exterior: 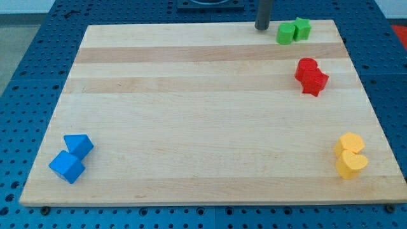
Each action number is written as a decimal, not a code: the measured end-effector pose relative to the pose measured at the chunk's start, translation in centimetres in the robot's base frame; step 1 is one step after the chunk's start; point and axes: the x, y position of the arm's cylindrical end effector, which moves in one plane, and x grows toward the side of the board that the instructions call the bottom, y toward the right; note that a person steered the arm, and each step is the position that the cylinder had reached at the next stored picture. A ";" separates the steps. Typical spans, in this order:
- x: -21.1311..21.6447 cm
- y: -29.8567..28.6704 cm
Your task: Separate green star and green circle
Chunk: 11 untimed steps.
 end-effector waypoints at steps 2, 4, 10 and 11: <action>3.9 1.3; 0.7 -1.2; 3.6 7.0; 3.7 6.6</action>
